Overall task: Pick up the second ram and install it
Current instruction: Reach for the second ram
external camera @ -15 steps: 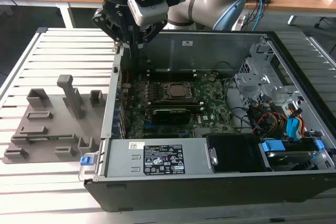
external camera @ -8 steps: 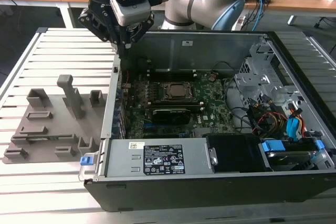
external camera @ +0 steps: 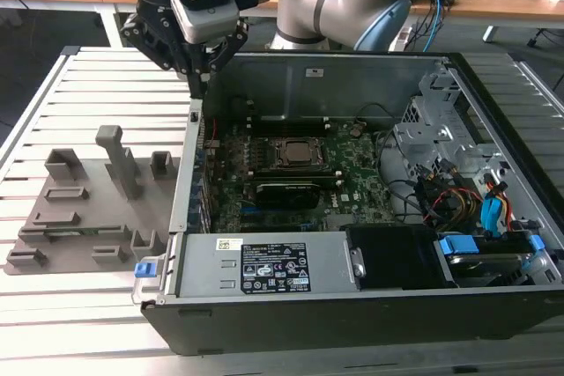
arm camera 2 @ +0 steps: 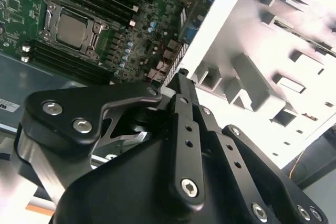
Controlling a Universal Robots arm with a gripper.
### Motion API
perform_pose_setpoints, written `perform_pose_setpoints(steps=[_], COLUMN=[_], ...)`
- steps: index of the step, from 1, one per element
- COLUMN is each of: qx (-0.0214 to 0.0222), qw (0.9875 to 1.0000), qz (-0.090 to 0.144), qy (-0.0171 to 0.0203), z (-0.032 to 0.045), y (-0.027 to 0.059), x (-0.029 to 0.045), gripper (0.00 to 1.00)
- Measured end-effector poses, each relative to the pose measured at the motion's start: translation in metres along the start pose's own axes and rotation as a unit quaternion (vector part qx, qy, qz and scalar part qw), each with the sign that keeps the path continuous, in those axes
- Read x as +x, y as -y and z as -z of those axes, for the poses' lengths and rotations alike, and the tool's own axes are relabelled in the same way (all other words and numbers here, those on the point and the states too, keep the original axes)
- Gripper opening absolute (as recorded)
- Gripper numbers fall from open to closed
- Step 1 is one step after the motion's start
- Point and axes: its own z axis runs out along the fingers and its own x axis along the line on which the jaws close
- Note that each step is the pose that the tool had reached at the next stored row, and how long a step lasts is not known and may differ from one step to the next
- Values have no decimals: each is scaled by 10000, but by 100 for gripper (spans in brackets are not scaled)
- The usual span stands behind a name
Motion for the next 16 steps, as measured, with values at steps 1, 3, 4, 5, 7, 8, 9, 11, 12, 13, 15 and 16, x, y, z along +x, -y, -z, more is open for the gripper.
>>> perform_pose_setpoints(steps=[1, 3, 4, 5, 7, 8, 9, 11, 12, 13, 15, 16], qx=[0, 0, 0, 0, 0, 0, 0, 0, 0, 0, 0, -1], qw=[10000, 10000, 10000, 10000, 10000, 10000, 10000, 10000, 10000, 10000, 10000, 10000], qz=[0, 0, 0, -1, 0, 0, 0, 0, -1, 0, 0, 0], qy=[0, 0, 0, 0, 0, 0, 0, 0, 0, 0, 0, 0], z=[1, 2, 2, 2, 3, 3, 3, 4, 4, 4, 5, 4], y=[3, 6, 7, 8, 10, 11, 12, 13, 14, 14, 15, 15], x=[39, 84, 99, 111, 135, 151, 164, 173, 185, 192, 205, 210], gripper=[11, 11, 11, 11, 11, 11, 11, 11, 11, 11, 11, 11])
